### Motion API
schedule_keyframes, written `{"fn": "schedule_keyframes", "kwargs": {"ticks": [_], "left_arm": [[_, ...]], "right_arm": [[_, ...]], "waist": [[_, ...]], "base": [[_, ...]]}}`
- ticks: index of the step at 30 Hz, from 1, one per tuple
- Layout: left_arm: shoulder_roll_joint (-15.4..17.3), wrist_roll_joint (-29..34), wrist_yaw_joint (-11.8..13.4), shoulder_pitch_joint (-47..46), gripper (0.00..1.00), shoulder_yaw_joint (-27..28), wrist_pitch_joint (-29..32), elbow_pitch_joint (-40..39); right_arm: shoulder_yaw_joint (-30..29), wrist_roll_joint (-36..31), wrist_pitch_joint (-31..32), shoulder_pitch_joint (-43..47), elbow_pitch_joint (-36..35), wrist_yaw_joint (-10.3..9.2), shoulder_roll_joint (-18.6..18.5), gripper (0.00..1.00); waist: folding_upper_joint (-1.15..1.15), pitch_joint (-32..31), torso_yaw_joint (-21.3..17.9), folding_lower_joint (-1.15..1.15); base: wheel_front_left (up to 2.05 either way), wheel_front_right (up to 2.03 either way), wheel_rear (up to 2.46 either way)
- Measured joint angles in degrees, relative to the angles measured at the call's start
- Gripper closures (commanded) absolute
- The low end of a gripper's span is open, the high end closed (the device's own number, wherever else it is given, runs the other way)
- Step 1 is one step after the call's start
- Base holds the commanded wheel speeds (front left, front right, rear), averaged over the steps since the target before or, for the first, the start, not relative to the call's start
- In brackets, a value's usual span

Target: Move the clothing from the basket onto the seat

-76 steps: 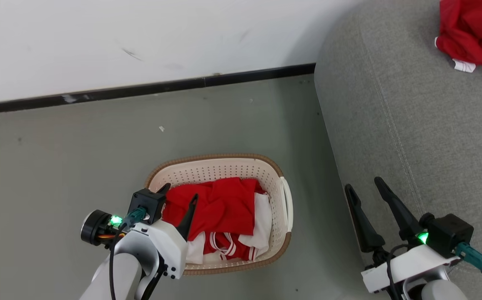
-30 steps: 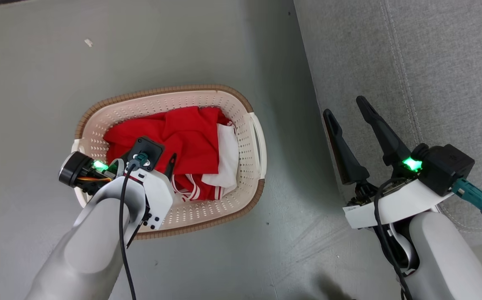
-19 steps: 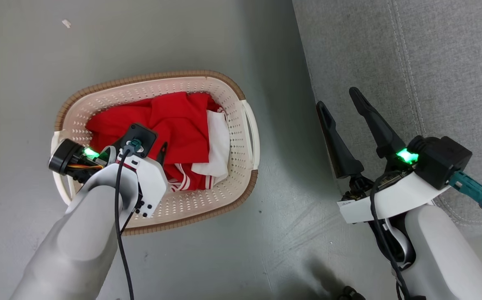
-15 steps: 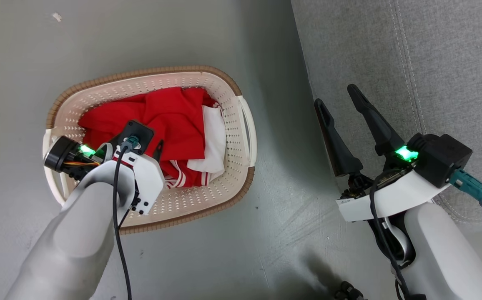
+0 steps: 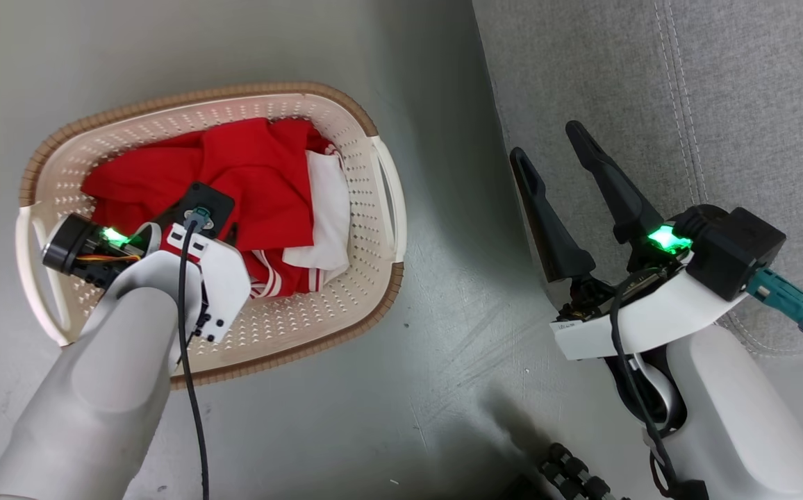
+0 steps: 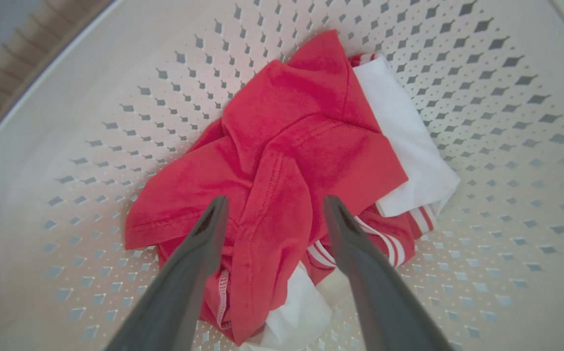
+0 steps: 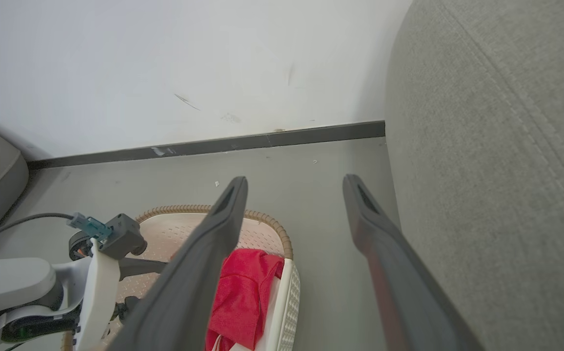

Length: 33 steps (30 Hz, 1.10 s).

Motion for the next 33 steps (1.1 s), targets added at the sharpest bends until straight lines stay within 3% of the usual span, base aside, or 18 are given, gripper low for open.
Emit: {"fn": "schedule_keyframes", "kwargs": {"ticks": [33], "left_arm": [[2.7, 2.3, 1.7, -3.7, 0.00, 0.0, 4.9, 3.1]], "right_arm": [[2.6, 4.6, 0.0, -2.1, -1.0, 0.00, 0.1, 0.00]], "waist": [[0.00, 6.6, -5.9, 0.00]], "base": [[0.00, 0.00, 0.00]]}}
